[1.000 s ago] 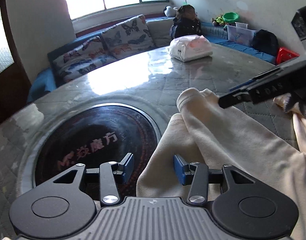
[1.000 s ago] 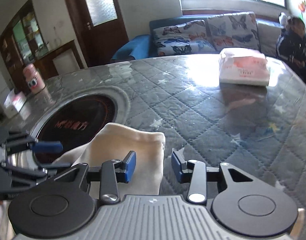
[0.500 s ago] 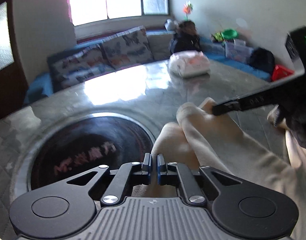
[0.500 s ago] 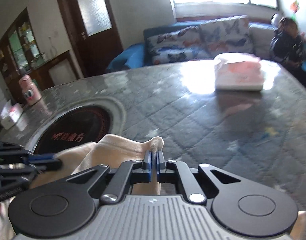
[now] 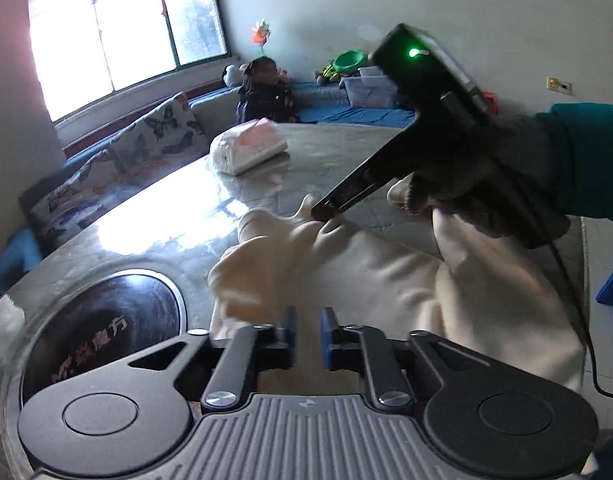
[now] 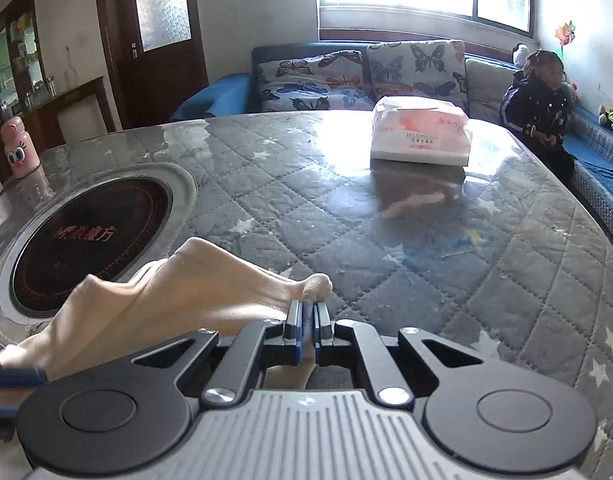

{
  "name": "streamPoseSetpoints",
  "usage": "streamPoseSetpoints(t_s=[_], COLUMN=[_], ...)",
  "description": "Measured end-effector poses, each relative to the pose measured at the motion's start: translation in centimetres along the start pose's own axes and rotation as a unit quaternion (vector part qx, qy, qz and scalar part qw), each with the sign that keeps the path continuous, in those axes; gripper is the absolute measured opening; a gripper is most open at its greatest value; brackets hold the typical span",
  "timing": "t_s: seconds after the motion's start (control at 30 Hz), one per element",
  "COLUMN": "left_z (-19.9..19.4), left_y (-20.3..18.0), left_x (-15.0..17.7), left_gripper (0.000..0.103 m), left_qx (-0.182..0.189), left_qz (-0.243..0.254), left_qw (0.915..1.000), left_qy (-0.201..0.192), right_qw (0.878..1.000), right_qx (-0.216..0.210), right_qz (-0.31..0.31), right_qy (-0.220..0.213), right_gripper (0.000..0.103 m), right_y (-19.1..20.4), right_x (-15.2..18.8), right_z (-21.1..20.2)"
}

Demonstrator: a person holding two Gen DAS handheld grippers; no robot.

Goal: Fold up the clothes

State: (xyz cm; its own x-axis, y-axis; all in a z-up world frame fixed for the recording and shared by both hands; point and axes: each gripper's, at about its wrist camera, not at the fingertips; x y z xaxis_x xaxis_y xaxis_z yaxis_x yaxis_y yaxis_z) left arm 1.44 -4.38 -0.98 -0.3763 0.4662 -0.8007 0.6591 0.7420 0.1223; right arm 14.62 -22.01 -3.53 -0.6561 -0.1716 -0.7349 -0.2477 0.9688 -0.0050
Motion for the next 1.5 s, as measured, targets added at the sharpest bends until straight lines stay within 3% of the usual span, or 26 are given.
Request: streamPoseSetpoints(t_s=[0.03, 0.23, 0.3, 0.43, 0.47, 0.53, 0.6, 0.63, 0.73, 0.87, 0.97, 1.13, 1.27, 1.3, 1.37, 1.5], left_z=[-0.2, -0.4, 0.9, 3.2, 3.7, 3.8, 3.4, 3.1, 2.0, 0.4, 0.3, 0.2, -1.0, -1.4, -1.3, 1.0], left_y=[0.6, 5.4, 7.3, 8.9, 9.1, 9.1, 8.7, 8.4, 9.1, 11.6, 13.6, 14.5, 13.2, 12.8, 12.5, 12.1], left_x=[-0.2, -1.3, -1.3, -1.1, -1.0, -0.6, -0.5, -0.5, -0.5, 0.1, 1.2, 3.0, 2.5, 2.3, 1.8, 2.0], left_gripper=[0.044, 0.051, 0.049, 0.049, 0.046, 0.022, 0.012, 0.007, 0.006, 0.006, 0.006, 0.01, 0.011, 0.011, 0.011, 0.014], left_qx=[-0.006, -0.043, -0.038, 0.007, 0.02, 0.037, 0.042, 0.032, -0.027, -0.144, -0.188, -0.187, -0.2, -0.191, -0.136, -0.097], left_qz=[-0.015, -0.133, -0.175, -0.209, -0.218, -0.226, -0.217, -0.209, -0.198, -0.191, -0.195, -0.217, -0.21, -0.208, -0.211, -0.208], left_qw=[0.9999, 0.9897, 0.9837, 0.9778, 0.9755, 0.9731, 0.9752, 0.9774, 0.9797, 0.9708, 0.9626, 0.9575, 0.957, 0.9594, 0.968, 0.9729], left_qy=[-0.006, -0.03, -0.01, 0.017, 0.02, 0.021, 0.014, 0.009, -0.009, -0.019, 0.006, 0.035, 0.011, 0.002, -0.004, 0.03], right_qw=[1.0, 1.0, 1.0, 1.0, 1.0, 1.0, 1.0, 1.0, 1.0, 1.0, 1.0, 0.999, 0.998, 0.998, 0.997, 0.998], right_qx=[0.0, -0.004, -0.004, -0.005, -0.006, -0.007, -0.009, -0.01, -0.009, 0.0, 0.011, 0.0, -0.022, -0.022, -0.02, -0.018], right_qz=[0.0, 0.008, 0.009, 0.008, 0.008, 0.006, 0.003, 0.001, 0.0, 0.0, -0.001, -0.022, -0.059, -0.065, -0.078, -0.064], right_qy=[0.0, 0.002, 0.001, 0.0, 0.0, 0.001, 0.003, 0.004, 0.003, -0.001, 0.0, -0.023, -0.016, -0.012, -0.002, 0.002], right_gripper=[0.006, 0.009, 0.009, 0.01, 0.01, 0.01, 0.01, 0.01, 0.009, 0.009, 0.014, 0.017, 0.018, 0.021, 0.022, 0.024], right_y=[0.0, -0.4, -0.4, -0.5, -0.5, -0.5, -0.4, -0.4, -0.3, -0.2, 0.0, 1.1, 2.5, 2.8, 3.3, 3.3], right_x=[0.0, 0.0, -0.1, -0.1, -0.1, -0.2, -0.2, -0.3, -0.6, -0.9, -1.2, -1.0, -0.8, -0.7, -0.7, -1.2], right_z=[0.0, 0.2, 0.3, 0.3, 0.3, 0.4, 0.4, 0.4, 0.4, 0.6, 1.1, -0.5, -0.6, -0.3, 0.2, 0.8])
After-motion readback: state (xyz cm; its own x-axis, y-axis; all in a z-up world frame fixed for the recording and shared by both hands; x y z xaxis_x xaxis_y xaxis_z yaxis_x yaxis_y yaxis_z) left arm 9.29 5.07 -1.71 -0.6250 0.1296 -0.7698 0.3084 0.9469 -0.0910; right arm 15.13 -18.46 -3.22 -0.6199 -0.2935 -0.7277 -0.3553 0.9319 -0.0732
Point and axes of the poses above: each gripper's, at about its wrist camera, not at the fingertips, and z roughly the way its jaws point, y to its left, x to its underside, and after that the axes turned 6 degrees about x, right-handed
